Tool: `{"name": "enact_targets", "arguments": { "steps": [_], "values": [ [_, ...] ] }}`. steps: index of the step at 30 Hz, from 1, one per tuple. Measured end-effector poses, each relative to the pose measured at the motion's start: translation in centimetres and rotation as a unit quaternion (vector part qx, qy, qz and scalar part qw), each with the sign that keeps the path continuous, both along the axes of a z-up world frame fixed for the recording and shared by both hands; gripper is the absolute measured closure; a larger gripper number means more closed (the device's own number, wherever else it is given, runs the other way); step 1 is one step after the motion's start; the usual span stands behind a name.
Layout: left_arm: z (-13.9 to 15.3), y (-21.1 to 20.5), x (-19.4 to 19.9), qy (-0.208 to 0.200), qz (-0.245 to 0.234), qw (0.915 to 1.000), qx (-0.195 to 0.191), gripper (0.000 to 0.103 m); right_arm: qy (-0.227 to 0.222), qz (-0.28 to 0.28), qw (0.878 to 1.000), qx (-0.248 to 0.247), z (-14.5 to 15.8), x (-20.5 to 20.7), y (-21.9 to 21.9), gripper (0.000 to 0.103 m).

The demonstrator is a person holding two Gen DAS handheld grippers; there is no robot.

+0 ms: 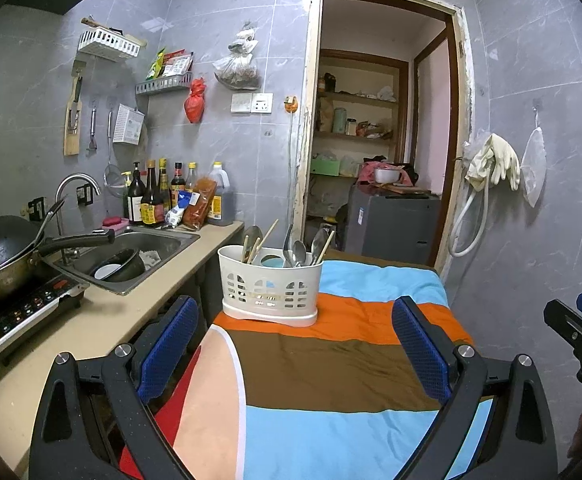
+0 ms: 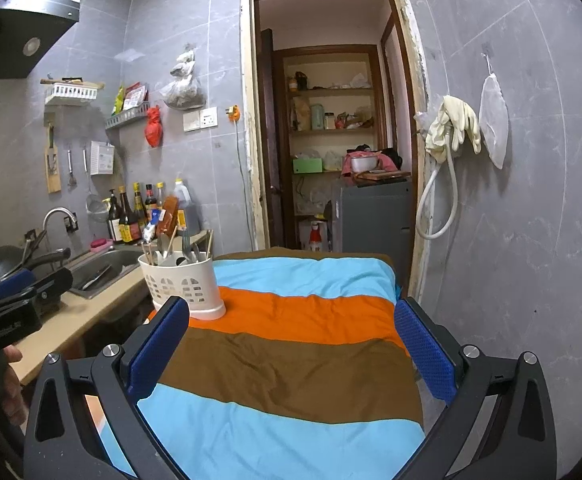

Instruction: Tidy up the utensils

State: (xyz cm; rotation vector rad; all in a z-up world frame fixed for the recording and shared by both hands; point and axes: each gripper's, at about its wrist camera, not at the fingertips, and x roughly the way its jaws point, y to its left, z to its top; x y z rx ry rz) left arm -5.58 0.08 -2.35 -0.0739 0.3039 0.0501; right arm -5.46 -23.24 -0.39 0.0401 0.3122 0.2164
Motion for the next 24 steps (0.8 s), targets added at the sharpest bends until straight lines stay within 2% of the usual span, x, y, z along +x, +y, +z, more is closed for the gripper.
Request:
{"name": "enact_targets", "arguments": {
  "steps": [24],
  "values": [
    [0.07, -0.05, -0.15, 0.001, 0.001, 1.0, -0.002, 0.008, 0.001, 0.002, 1.0, -0.002, -0.07, -0.23, 0.33, 0.0]
  ]
}}
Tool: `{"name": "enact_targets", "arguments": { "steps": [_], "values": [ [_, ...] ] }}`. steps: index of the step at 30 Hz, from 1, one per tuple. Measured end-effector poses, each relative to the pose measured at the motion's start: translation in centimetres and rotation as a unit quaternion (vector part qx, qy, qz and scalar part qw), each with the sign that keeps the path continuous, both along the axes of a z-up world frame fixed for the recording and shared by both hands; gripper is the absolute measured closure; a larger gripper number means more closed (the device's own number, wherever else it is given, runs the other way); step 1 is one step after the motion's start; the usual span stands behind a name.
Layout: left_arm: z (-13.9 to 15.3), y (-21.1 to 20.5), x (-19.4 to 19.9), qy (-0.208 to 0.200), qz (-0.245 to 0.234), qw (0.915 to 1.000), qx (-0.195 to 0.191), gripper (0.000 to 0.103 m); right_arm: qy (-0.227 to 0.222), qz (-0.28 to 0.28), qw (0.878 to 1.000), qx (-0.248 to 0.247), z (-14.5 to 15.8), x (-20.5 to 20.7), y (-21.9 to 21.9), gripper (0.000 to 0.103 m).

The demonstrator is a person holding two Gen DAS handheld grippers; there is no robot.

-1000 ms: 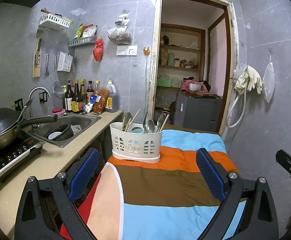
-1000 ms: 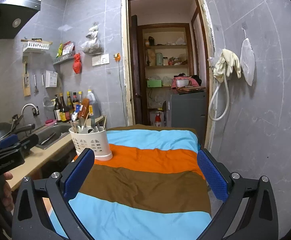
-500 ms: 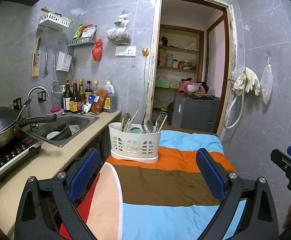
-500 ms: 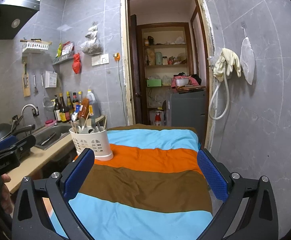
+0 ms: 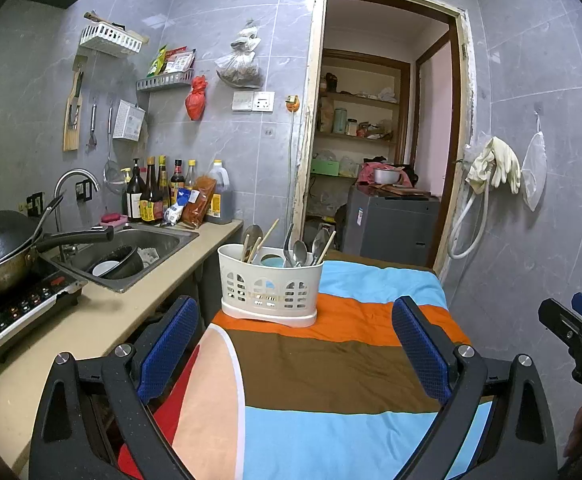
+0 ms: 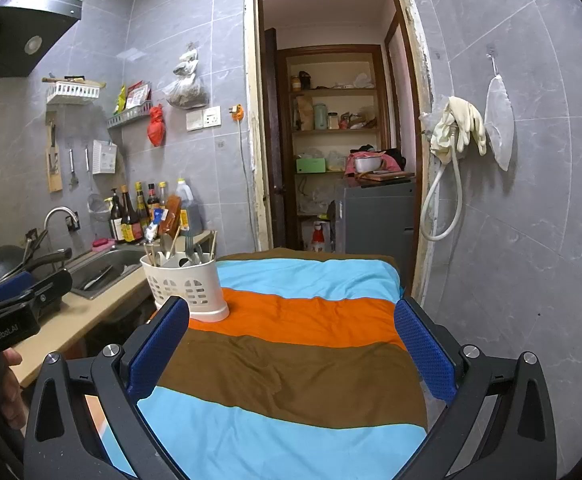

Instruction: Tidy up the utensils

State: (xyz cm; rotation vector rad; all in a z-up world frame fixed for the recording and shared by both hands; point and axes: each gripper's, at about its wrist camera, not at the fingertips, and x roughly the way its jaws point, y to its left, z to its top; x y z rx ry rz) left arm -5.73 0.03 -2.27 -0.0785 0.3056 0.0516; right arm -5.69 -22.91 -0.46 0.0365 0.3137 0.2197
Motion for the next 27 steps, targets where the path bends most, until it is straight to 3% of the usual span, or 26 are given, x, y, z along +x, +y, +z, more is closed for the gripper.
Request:
{"name": "enact_targets", "arguments": {
  "steps": [27],
  "values": [
    [0.17, 0.1, -0.03, 0.0, 0.0, 1.0, -0.002, 0.008, 0.002, 0.001, 1.0, 0.0, 0.07, -0.01, 0.35, 0.0]
  ]
}}
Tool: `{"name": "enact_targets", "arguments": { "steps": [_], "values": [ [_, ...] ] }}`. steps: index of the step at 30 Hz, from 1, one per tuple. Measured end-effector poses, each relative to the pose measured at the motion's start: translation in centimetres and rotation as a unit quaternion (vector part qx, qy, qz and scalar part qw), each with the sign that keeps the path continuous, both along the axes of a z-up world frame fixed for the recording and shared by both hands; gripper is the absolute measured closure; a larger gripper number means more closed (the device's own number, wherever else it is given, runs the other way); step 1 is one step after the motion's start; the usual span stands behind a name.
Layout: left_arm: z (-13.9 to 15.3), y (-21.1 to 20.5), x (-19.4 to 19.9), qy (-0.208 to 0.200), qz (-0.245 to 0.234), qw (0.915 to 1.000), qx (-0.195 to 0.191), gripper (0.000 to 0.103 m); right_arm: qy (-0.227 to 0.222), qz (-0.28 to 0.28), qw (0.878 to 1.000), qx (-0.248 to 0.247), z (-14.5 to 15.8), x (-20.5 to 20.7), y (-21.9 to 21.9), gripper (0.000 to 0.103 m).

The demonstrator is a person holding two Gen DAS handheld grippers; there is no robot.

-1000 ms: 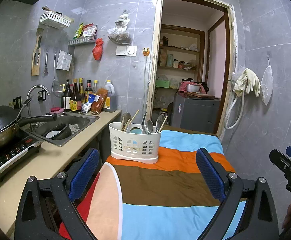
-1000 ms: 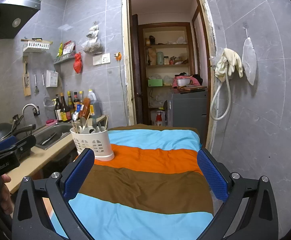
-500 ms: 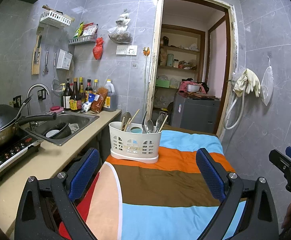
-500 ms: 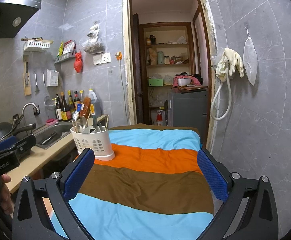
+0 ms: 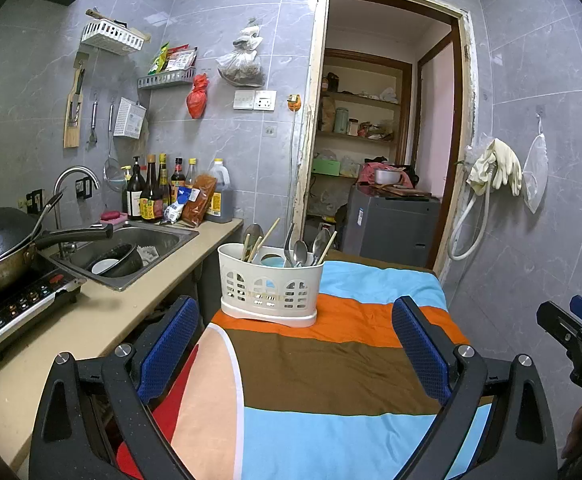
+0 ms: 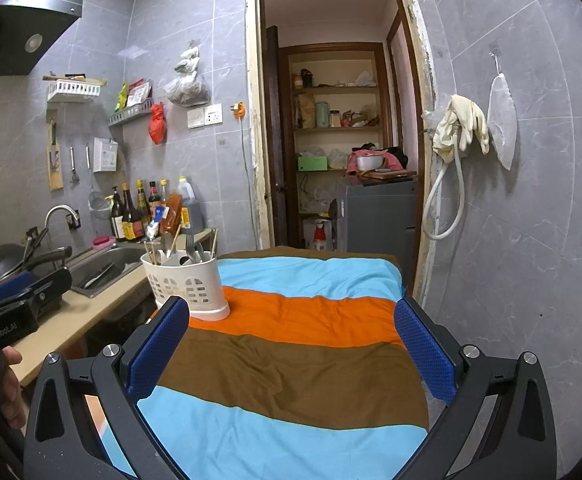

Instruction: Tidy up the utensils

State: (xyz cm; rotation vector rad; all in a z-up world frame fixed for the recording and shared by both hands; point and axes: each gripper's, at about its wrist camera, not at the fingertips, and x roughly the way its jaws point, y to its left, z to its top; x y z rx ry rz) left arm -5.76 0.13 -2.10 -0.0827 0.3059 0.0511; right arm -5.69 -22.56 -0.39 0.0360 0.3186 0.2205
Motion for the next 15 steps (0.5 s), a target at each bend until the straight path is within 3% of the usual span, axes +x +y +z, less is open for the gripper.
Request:
{"name": "enact_targets", "arguments": {
  "steps": [15],
  "values": [
    [0.15, 0.0, -0.12, 0.002, -0.001, 1.0, -0.002, 0.008, 0.0, 0.0, 1.0, 0.0, 0.1, -0.08, 0.12, 0.0]
  ]
}}
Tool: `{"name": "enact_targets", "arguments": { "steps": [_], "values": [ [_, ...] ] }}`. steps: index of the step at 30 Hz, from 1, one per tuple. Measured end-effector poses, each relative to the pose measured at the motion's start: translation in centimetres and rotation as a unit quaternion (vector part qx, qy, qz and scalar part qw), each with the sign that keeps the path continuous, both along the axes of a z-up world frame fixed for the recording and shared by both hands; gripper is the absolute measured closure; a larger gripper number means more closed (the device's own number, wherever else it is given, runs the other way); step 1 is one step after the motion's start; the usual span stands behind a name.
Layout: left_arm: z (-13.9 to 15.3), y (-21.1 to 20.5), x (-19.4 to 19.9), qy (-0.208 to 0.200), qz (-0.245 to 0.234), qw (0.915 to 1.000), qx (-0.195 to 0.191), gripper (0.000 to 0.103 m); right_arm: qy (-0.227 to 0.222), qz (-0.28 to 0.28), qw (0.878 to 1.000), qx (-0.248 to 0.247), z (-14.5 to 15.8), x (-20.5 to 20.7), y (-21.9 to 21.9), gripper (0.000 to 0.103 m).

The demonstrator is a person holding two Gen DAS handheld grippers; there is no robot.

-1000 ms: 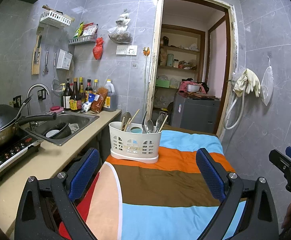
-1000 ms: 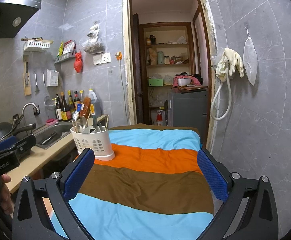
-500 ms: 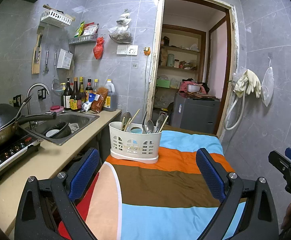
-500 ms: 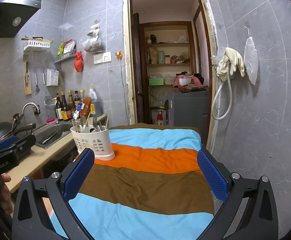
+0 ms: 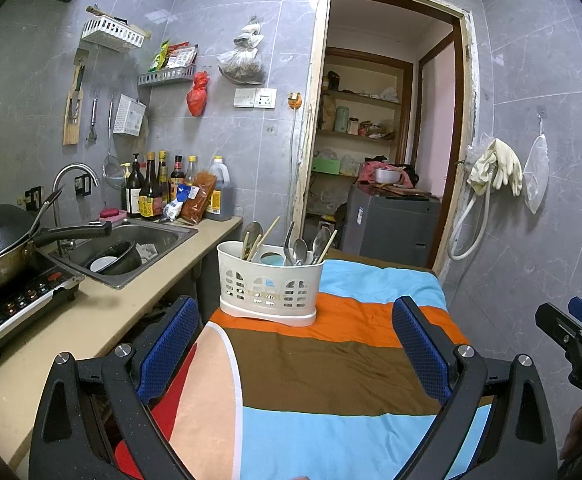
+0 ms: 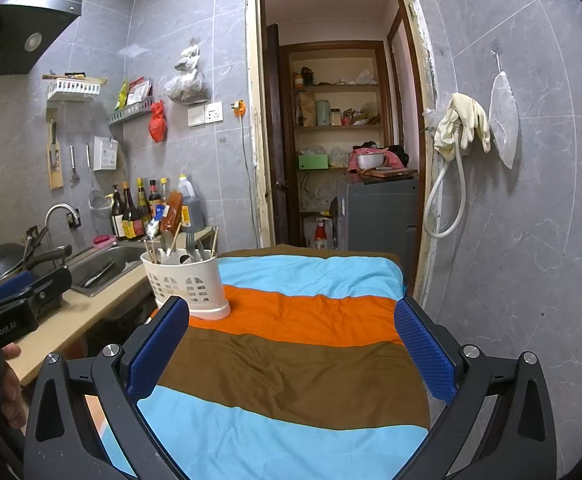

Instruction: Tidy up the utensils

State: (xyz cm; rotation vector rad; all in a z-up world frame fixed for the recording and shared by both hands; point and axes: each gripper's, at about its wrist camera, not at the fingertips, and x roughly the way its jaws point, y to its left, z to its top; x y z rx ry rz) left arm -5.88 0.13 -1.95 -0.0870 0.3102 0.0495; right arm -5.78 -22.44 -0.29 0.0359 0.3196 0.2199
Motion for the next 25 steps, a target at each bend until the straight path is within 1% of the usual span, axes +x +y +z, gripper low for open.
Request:
{"name": "enact_targets", "arguments": {
  "steps": [13, 25],
  "values": [
    [-0.1, -1.4, 0.2, 0.001, 0.007, 0.9999, 0.011, 0.008, 0.001, 0.0, 1.0, 0.0, 0.0, 0.2, -0.1, 0.0],
    [-0.2, -2.2, 0.1, 0.002, 0.006, 0.9999, 0.009, 0.008, 0.002, 0.001, 1.0, 0.0, 0.1, 0.0, 0.3, 0.0]
  ]
}}
